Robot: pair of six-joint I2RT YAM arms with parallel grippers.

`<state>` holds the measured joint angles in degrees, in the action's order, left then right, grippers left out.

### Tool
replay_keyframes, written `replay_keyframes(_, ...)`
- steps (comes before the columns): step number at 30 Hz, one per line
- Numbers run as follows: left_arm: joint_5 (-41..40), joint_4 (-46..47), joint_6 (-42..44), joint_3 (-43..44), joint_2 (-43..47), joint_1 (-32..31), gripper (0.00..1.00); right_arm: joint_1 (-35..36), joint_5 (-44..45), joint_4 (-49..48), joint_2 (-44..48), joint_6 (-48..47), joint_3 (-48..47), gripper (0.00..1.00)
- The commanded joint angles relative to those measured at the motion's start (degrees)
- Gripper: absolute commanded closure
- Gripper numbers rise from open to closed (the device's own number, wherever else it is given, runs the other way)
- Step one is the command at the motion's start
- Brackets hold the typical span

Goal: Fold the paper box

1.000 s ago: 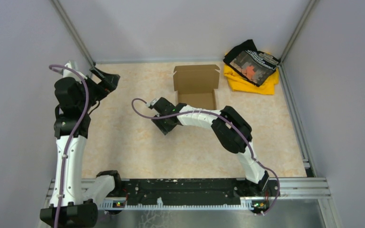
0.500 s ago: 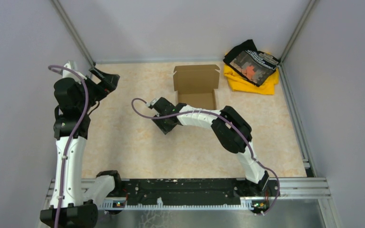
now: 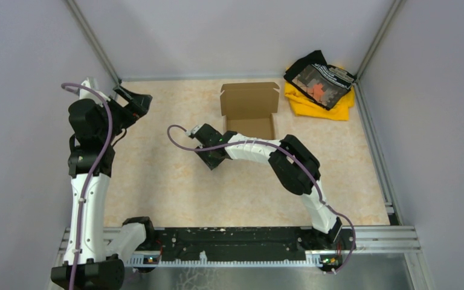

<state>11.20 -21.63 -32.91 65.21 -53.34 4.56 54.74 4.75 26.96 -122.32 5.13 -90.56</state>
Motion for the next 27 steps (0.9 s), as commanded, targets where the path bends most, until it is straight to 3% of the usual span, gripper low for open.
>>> replay_keyframes(1, 0.31, 0.88, 0.58, 0.13, 0.88, 0.2, 0.01, 0.37, 1.19, 2.17, -0.84, -0.07, -1.54, 0.59)
replay_keyframes(27, 0.11, 1.08, 0.66, 0.52, 0.54, 0.22, 0.01, 0.32, 1.66, 3.02, 0.42, -0.49, -3.37, 0.59)
